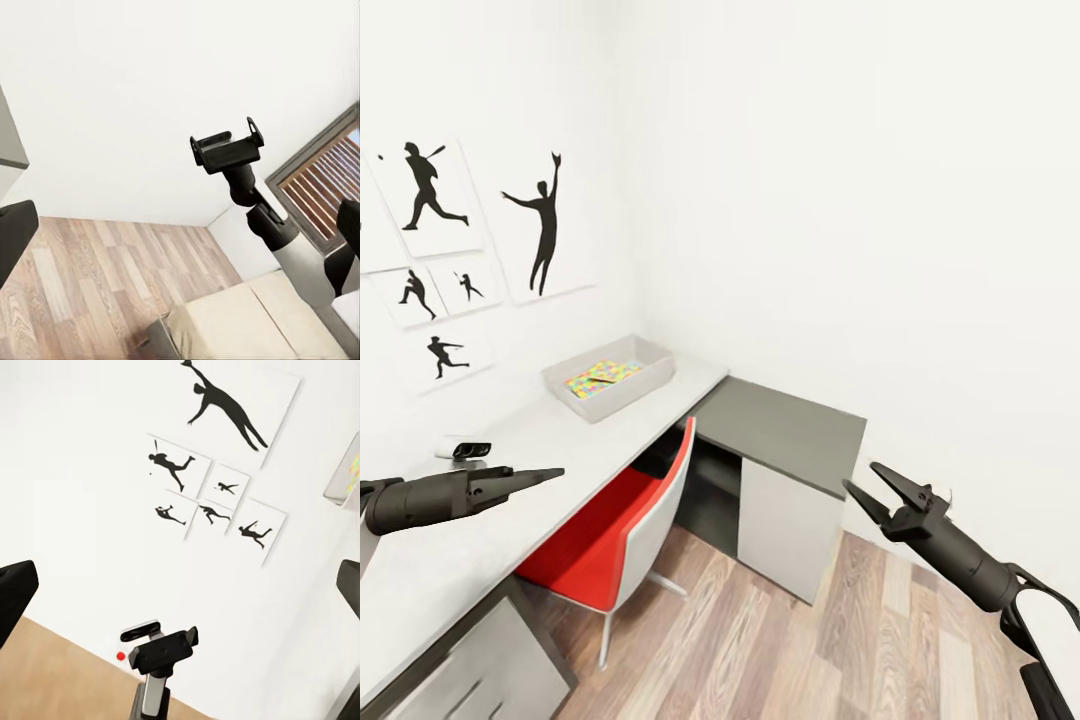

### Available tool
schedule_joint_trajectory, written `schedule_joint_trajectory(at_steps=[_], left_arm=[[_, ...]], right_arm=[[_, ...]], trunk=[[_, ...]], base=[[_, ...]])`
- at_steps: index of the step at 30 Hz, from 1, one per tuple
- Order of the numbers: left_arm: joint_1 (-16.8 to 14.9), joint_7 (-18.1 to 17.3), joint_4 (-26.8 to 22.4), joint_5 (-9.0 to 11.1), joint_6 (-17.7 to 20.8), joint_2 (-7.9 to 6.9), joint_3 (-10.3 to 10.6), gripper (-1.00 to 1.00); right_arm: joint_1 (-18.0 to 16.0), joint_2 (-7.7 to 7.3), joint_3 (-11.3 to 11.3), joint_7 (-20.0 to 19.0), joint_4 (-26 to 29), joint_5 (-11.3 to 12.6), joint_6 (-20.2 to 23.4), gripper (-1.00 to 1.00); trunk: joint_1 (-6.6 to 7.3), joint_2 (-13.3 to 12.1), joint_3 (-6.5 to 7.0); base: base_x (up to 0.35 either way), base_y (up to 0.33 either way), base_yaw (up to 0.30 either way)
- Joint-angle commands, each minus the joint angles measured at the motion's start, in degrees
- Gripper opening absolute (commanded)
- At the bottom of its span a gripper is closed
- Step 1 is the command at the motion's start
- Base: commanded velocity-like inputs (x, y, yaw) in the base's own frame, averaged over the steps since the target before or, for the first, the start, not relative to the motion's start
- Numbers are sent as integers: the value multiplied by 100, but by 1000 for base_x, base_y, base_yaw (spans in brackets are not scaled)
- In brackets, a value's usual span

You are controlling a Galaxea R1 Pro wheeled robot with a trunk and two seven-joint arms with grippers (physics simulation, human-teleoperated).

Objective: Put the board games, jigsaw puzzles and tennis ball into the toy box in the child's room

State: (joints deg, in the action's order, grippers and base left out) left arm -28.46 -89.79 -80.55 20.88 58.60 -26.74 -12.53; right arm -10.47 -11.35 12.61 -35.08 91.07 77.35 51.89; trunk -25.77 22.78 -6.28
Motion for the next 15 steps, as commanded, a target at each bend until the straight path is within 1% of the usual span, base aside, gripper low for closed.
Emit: schedule_joint_trajectory(at_steps=[1,8,15], left_arm=[[-2,-21,-1,0,61,-5,1,100],[-2,-21,4,2,59,-6,-3,100],[-2,-21,4,3,60,-7,-4,100]], right_arm=[[-8,1,1,-10,-1,-1,32,100],[-8,1,-4,-10,-1,-1,27,100],[-8,1,-4,-8,-1,-1,23,100]], trunk=[[-1,13,-9],[-1,13,23],[-1,13,56]], base=[[-258,137,-272],[-236,135,-271],[-180,126,-271]])
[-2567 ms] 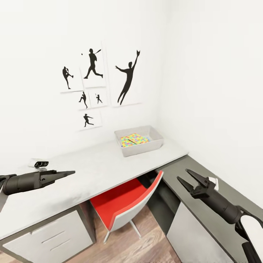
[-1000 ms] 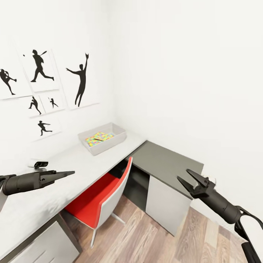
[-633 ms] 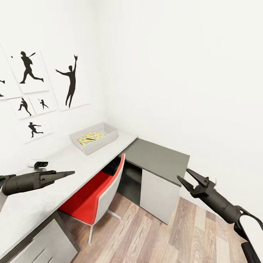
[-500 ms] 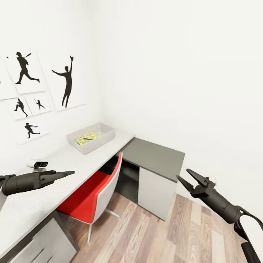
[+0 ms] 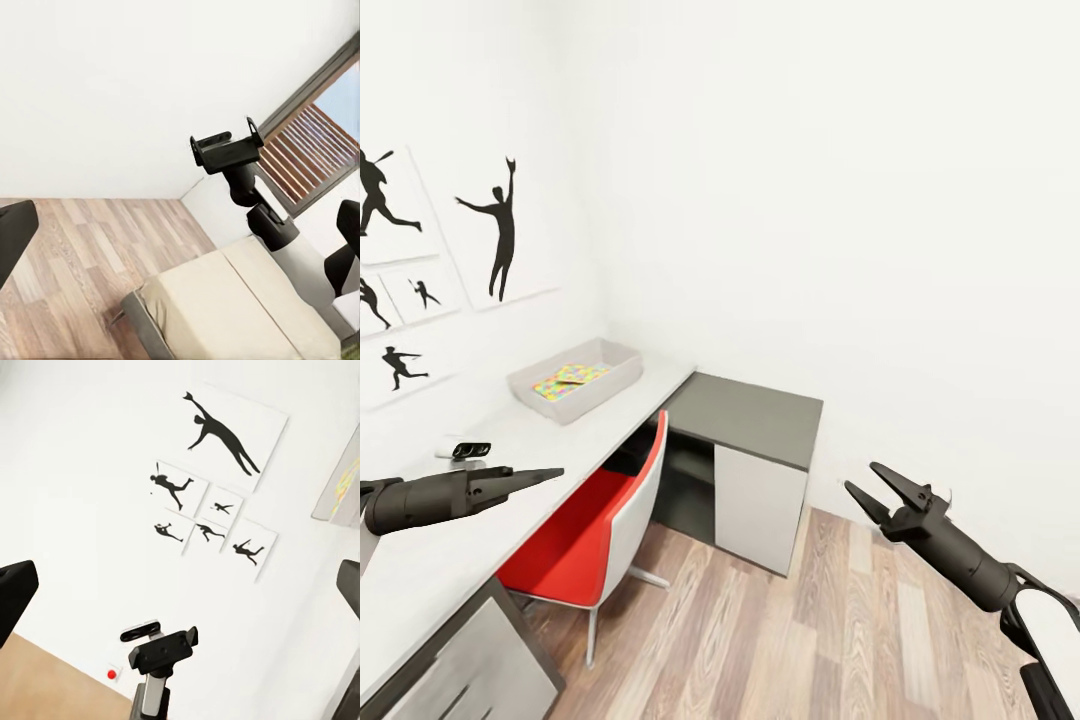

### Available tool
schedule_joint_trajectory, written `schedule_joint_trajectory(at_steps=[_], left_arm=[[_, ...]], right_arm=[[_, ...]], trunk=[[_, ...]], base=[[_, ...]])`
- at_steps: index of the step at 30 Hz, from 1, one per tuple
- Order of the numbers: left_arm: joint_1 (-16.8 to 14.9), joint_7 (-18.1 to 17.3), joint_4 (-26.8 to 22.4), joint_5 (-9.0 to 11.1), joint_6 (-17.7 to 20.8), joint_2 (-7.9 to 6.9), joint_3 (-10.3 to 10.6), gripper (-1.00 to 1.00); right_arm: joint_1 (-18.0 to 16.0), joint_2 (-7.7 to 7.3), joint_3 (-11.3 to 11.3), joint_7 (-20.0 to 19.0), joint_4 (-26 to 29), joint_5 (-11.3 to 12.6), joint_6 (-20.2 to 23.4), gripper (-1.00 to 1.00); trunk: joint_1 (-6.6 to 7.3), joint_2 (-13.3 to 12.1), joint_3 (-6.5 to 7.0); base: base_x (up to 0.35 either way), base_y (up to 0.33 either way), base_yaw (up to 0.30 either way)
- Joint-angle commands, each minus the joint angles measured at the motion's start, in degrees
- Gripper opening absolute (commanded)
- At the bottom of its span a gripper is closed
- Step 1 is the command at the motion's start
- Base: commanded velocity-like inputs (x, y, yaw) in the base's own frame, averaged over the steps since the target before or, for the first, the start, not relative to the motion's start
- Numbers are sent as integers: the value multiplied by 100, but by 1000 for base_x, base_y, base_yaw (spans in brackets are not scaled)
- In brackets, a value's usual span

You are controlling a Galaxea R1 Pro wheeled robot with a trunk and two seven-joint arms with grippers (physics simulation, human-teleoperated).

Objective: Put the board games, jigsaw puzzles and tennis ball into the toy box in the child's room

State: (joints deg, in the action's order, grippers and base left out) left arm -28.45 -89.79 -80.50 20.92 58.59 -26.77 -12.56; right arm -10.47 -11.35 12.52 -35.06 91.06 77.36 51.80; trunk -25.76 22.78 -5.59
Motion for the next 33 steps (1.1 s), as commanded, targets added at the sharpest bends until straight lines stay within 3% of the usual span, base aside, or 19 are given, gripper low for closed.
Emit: schedule_joint_trajectory(at_steps=[1,11,21,33], left_arm=[[-2,-21,-1,0,62,-4,-1,100],[-2,-21,-1,0,61,-4,-1,100],[-2,-21,-1,1,62,-4,-1,100],[-1,-21,-1,0,61,-4,-1,100]], right_arm=[[-8,1,4,-10,-1,-1,32,100],[-8,16,-3,-9,-1,-9,32,100],[-8,24,10,-24,-1,-539,39,100],[-8,27,7,-27,6,-598,40,100]], trunk=[[-2,13,-9],[-2,13,38],[-2,13,84],[-2,13,115]], base=[[-166,122,-270],[-134,92,-270],[-130,77,-269],[-131,20,-168]])
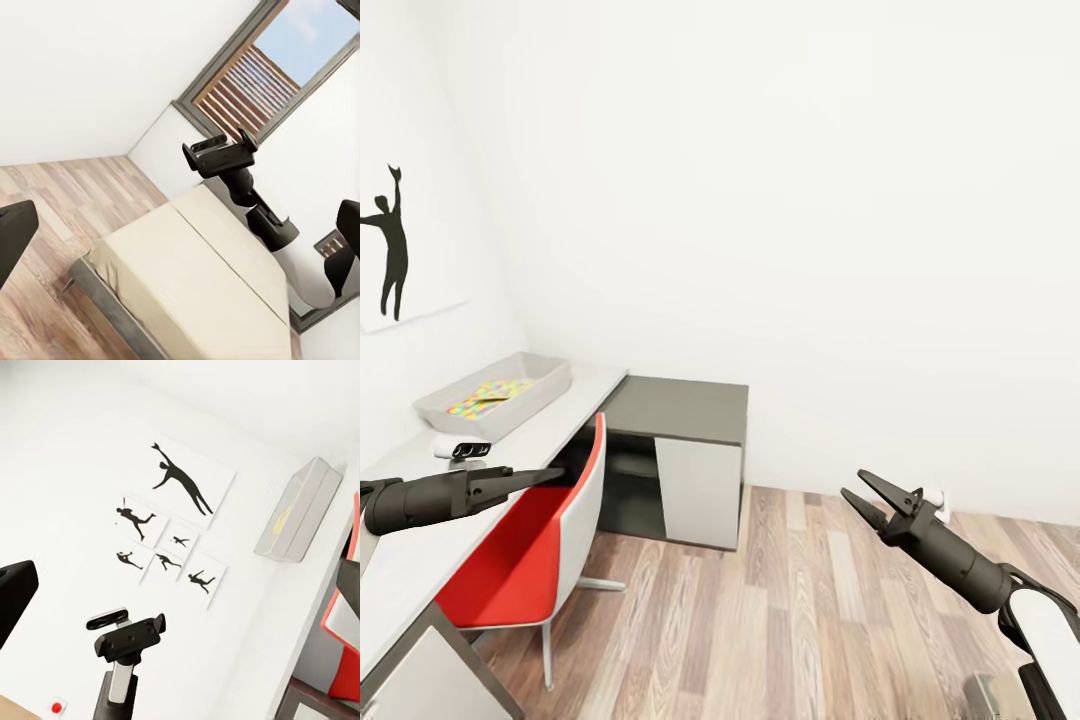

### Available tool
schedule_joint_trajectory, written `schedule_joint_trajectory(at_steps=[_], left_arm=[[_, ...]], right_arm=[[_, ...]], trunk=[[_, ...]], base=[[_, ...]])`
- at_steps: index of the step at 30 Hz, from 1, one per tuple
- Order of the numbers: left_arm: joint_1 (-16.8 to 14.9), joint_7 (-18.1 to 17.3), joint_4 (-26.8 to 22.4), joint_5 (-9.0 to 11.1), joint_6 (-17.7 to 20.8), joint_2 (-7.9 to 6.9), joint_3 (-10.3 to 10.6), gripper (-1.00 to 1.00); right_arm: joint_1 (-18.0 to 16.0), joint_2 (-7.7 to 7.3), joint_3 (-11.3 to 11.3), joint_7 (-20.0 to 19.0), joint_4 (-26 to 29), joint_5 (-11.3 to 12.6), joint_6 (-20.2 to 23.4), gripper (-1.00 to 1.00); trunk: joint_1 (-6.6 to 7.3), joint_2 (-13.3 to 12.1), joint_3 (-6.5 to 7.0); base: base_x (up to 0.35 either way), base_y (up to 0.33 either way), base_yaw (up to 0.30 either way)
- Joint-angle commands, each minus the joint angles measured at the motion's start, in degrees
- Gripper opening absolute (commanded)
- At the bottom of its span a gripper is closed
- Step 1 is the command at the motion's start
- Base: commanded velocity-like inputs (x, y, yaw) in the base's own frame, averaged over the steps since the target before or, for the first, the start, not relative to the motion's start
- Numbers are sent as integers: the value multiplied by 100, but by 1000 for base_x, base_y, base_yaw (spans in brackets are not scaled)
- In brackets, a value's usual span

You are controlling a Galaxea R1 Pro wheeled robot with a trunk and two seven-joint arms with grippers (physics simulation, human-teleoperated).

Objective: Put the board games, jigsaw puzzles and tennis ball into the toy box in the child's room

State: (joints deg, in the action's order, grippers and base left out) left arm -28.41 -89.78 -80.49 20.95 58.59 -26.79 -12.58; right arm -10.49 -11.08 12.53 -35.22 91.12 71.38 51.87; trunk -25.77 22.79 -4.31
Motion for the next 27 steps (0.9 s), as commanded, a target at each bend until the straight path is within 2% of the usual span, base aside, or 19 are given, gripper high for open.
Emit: schedule_joint_trajectory(at_steps=[1,8,19,27], left_arm=[[-5,-22,-1,-3,60,-2,1,100],[-3,-22,-1,-3,64,-2,1,100],[0,-22,-1,-5,65,-2,1,100],[2,-22,-1,-5,64,-2,1,100]], right_arm=[[-6,0,6,-11,0,0,31,100],[-6,1,2,-11,3,-9,25,100],[-6,16,-13,-4,10,-9,25,100],[-6,18,-12,-2,11,-10,16,100]], trunk=[[-2,12,-13],[-2,12,-12],[-2,12,-12],[-2,12,-12]], base=[[-134,1,-18],[-191,0,-5],[-42,0,0],[-131,-28,0]])
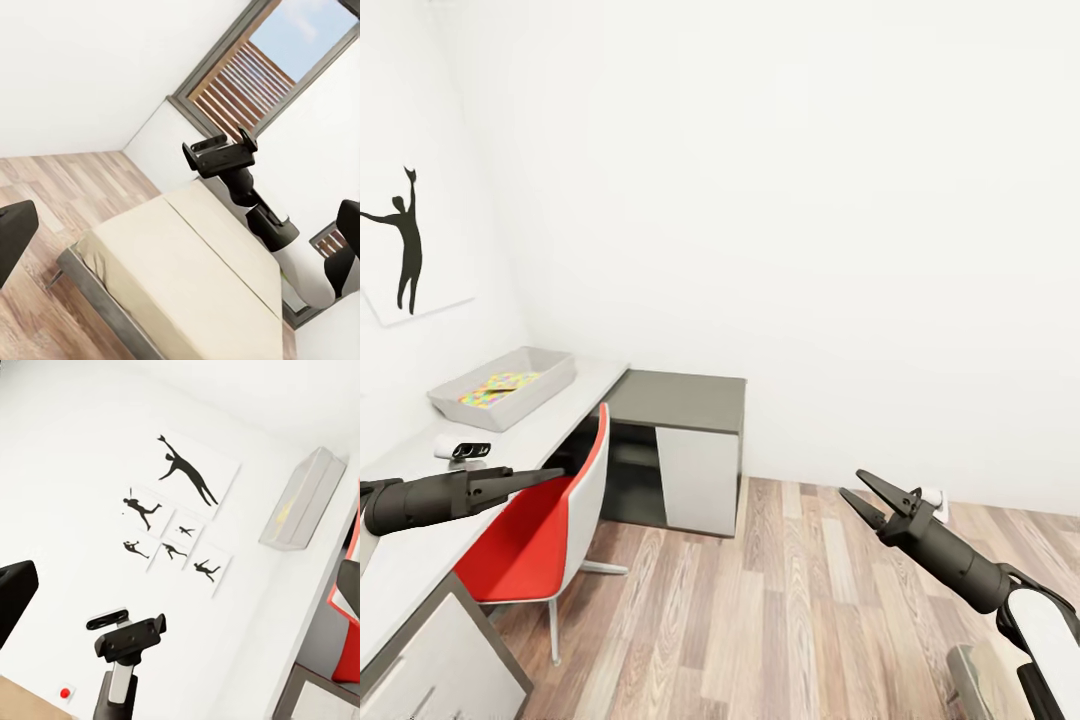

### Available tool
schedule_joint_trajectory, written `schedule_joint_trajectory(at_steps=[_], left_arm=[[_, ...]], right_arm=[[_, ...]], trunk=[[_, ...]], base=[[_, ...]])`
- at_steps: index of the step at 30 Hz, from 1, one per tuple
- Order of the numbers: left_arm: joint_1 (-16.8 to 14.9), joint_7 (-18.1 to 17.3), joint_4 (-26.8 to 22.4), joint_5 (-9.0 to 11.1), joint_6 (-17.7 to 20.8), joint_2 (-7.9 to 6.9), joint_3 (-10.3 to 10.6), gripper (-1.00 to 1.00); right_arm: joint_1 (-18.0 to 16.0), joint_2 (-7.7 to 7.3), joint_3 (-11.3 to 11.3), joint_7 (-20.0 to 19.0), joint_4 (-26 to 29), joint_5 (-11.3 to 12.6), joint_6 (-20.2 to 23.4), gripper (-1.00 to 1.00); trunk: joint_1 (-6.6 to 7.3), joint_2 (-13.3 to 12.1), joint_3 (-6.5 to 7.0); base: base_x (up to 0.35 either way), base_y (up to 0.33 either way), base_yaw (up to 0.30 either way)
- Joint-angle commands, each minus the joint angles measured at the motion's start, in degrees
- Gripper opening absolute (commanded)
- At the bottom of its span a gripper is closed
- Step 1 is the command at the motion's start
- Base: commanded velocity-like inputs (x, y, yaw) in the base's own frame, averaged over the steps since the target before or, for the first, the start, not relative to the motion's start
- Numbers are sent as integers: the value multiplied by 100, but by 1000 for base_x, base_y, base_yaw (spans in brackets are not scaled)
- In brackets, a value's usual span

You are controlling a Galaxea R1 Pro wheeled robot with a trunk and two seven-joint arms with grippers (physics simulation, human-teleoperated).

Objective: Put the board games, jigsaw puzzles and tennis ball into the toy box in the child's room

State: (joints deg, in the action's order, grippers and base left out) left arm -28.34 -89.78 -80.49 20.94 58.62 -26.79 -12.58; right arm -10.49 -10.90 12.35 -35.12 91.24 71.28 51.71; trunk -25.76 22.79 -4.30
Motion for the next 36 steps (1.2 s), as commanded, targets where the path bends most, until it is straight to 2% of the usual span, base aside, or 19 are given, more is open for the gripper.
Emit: schedule_joint_trajectory(at_steps=[1,9,24,36], left_arm=[[-7,-22,-2,-6,61,-2,1,100],[-5,-22,-2,-16,61,-2,1,100],[-5,-22,-2,-17,60,-4,2,100],[-5,-22,-2,-18,62,-2,1,100]], right_arm=[[-6,0,6,-12,-1,0,9,100],[-6,-7,4,-20,-1,0,-94,100],[-6,0,-5,-17,-1,0,-108,100],[-6,0,-13,-12,-1,0,-109,100]], trunk=[[-3,13,-13],[-3,13,-7],[-3,13,71],[-3,13,77]], base=[[-94,-120,0],[-58,-129,-20],[-16,-9,-176],[-39,0,-21]])
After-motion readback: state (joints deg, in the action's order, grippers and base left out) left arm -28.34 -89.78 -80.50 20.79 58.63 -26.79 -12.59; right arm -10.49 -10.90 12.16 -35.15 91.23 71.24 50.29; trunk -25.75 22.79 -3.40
